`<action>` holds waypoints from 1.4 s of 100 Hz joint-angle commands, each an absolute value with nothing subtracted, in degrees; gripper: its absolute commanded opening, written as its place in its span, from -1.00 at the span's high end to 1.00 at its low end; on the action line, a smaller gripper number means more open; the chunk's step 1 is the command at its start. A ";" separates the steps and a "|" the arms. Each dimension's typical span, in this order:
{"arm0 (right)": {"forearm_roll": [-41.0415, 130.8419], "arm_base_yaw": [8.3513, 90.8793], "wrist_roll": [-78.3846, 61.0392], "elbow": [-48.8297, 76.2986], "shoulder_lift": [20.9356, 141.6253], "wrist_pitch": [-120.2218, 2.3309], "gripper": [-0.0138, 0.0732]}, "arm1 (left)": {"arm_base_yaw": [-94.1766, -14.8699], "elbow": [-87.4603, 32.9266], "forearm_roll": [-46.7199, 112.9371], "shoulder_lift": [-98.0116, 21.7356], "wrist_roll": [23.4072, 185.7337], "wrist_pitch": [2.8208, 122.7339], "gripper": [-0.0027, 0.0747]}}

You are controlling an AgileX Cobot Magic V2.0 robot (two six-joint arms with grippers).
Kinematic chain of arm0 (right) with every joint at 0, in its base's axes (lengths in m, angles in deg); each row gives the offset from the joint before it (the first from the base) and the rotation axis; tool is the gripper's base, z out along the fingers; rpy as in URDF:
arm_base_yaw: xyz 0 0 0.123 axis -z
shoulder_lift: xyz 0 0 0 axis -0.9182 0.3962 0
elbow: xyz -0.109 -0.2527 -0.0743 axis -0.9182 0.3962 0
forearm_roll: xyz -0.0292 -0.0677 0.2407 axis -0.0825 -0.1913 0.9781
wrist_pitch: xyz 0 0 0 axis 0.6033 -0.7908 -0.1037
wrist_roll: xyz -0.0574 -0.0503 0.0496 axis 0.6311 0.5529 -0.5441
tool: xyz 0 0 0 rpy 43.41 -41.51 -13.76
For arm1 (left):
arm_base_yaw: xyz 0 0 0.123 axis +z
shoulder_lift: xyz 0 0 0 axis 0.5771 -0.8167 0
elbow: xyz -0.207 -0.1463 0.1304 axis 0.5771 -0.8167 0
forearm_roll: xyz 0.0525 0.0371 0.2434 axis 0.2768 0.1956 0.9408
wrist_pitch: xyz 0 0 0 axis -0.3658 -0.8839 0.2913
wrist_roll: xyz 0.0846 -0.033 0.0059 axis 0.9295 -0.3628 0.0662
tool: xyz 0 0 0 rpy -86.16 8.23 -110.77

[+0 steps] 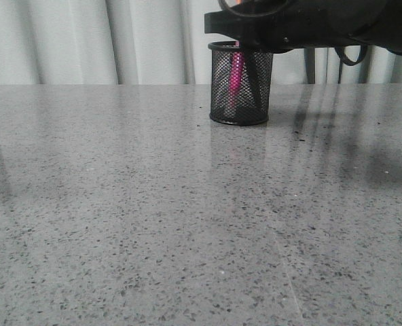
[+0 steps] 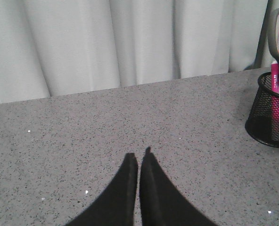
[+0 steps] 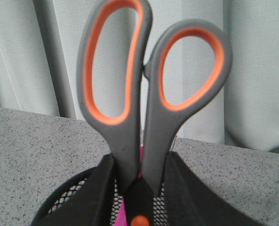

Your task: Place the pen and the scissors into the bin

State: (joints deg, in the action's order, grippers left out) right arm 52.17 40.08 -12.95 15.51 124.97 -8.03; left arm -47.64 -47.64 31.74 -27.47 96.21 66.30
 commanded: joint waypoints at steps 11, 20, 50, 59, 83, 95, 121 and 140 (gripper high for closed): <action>51.10 40.15 -13.03 14.24 121.65 -2.76 0.09 | -47.43 -45.95 30.82 -26.97 96.10 70.28 0.98; 51.10 40.15 -13.03 14.24 120.53 -2.76 0.07 | -47.43 -45.95 30.82 -26.97 96.10 70.28 0.98; 51.10 40.15 -11.58 14.75 111.91 -2.75 0.08 | -47.43 -45.95 30.82 -26.97 96.10 70.28 0.98; 51.10 40.37 -6.36 16.02 107.51 -2.89 0.08 | -47.43 -45.95 30.82 -26.97 96.10 70.28 0.98; 52.23 43.53 -1.02 24.13 94.40 -4.32 0.75 | -47.43 -45.95 30.82 -26.88 96.10 70.28 0.98; 52.64 45.22 -1.02 30.66 87.43 -4.21 0.86 | -47.43 -45.95 30.82 -26.75 96.10 70.28 0.98; 52.64 46.45 -1.02 48.89 71.20 -4.21 0.86 | -47.43 -52.11 30.53 -20.61 96.10 78.86 0.98; 54.93 46.45 -1.02 61.20 60.04 -4.43 0.86 | -47.43 -62.08 29.99 -12.33 96.10 83.48 0.98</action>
State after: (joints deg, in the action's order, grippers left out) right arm 53.98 46.08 -1.67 57.90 64.75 -8.03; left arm -47.64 -59.79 31.09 -15.57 96.21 77.74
